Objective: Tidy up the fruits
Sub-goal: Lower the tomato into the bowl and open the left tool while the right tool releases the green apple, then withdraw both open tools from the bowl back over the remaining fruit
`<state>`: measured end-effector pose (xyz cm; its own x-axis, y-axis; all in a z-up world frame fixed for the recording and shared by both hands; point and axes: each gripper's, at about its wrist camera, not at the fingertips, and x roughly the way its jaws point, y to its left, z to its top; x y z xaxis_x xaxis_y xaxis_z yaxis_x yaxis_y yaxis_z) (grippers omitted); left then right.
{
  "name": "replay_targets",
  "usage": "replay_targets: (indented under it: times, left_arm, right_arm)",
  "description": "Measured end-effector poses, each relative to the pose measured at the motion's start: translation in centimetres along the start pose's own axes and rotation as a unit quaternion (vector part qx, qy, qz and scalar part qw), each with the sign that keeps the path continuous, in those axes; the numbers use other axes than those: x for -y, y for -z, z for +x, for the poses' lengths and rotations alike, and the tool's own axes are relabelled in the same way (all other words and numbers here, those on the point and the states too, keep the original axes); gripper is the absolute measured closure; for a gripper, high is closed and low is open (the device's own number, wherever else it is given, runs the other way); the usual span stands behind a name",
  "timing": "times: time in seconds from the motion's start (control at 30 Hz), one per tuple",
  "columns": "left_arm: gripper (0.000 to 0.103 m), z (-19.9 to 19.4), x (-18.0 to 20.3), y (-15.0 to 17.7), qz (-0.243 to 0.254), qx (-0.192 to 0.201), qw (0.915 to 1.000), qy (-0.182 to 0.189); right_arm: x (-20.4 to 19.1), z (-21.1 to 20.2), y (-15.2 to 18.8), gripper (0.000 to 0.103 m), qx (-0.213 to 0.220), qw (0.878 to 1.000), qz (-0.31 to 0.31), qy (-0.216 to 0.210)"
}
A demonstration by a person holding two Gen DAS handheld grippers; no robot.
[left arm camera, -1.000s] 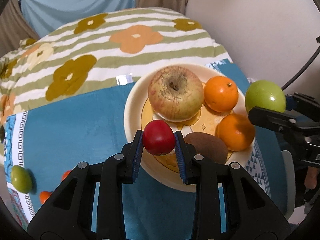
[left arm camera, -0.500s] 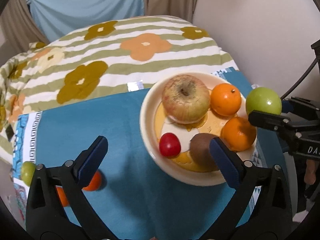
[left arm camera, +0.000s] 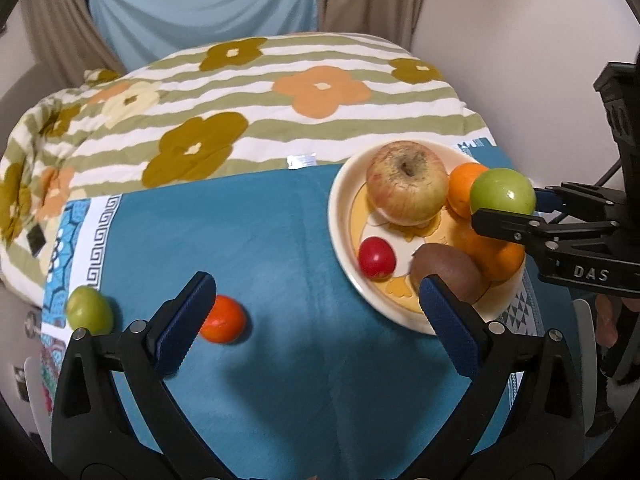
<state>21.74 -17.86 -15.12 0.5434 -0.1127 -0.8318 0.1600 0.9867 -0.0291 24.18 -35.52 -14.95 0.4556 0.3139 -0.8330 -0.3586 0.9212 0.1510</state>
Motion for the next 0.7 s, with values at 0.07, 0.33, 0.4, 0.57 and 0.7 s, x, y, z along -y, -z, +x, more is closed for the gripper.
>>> replay_targets:
  times: [0.07, 0.33, 0.4, 0.57, 0.7]
  left_arm:
    - [0.000, -0.2, -0.4, 0.3, -0.005, 0.000, 1.0000, -0.004]
    - [0.000, -0.6, -1.0, 1.0, -0.019, 0.000, 0.9998, -0.010]
    - [0.000, -1.0, -1.1, 1.2, -0.019, 0.002, 0.9998, -0.012]
    - [0.000, -1.8, -1.3, 1.5, -0.020, 0.005, 0.9997, -0.016]
    - [0.000, -2.8, -1.3, 1.7, -0.020, 0.011, 0.9996, -0.019]
  right_arm:
    - [-0.1, 0.4, -0.1, 0.051, -0.003, 1.000, 0.005, -0.002]
    - [-0.2, 0.6, -0.2, 0.043, -0.004, 1.000, 0.018, -0.007]
    - [-0.3, -0.2, -0.1, 0.009, 0.015, 1.000, 0.016, -0.011]
    - [-0.7, -0.9, 0.5, 0.000, 0.028, 1.000, 0.001, 0.007]
    - [-0.5, -1.5, 1.1, 0.000, 0.032, 0.999, 0.009, 0.009]
